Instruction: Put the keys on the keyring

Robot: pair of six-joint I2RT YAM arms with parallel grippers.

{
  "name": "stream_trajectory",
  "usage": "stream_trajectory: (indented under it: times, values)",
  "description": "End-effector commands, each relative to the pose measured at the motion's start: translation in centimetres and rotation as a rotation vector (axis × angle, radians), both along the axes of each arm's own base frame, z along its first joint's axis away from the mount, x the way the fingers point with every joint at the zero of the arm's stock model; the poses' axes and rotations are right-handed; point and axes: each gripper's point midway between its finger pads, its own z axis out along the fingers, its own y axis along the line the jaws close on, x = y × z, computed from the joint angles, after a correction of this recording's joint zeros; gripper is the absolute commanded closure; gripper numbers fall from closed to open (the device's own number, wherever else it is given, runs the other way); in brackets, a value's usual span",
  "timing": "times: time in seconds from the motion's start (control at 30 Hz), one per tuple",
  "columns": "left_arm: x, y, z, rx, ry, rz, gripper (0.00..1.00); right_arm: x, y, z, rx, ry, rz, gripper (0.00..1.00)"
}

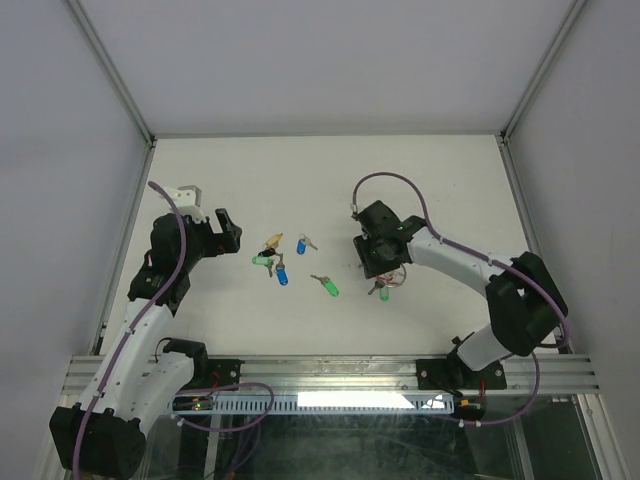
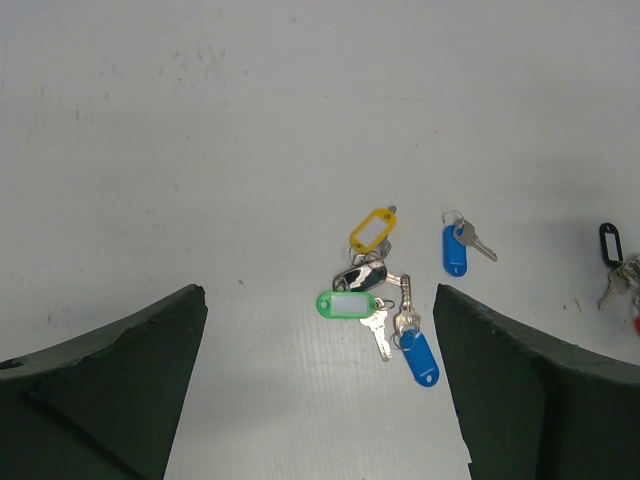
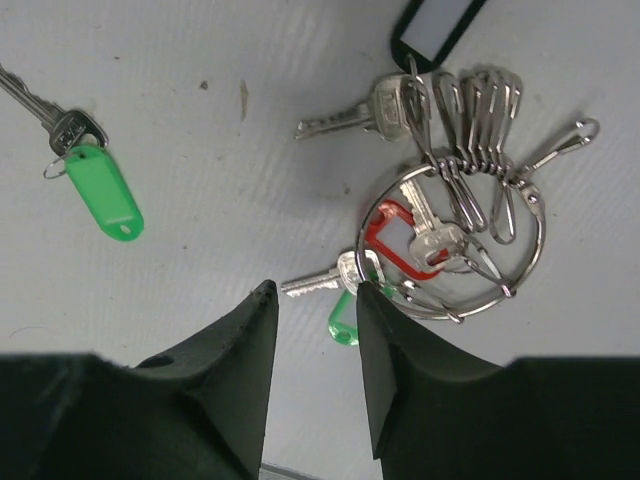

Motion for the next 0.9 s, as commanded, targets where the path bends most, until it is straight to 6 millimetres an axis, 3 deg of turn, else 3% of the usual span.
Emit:
stream_trajectory:
  times: [0.0, 0.33, 0.63, 0.8, 0.87]
  values:
    - [0.5, -0.4, 2.5, -0.003, -0.075, -0.025, 0.06, 2.9, 2.3, 0.8, 0.025, -0.086, -0.031, 0.62]
    - [0.6, -0.4, 2.4, -0.003, -0.069, -0.030, 0.05, 4.4, 1.6, -1.5, -0.049, -0.104, -0.113, 0.67]
    - [0.7, -0.5, 2.0, -0.002, -0.055, -0.035, 0.05, 4.4, 1.7, -3.2, -0.062, -0.081, -0.123, 0.71]
    - [0.8, -0.5, 1.9, 0.000, -0.051, -0.033, 0.05, 4.3, 1.6, -4.0, -0.071, -0.063, -0.122, 0.79]
    - [0.8, -0.5, 1.9, 0.000, -0.051, -0.032, 0.05, 4.1, 1.5, -4.3, -0.074, -0.058, -0.130, 0.87]
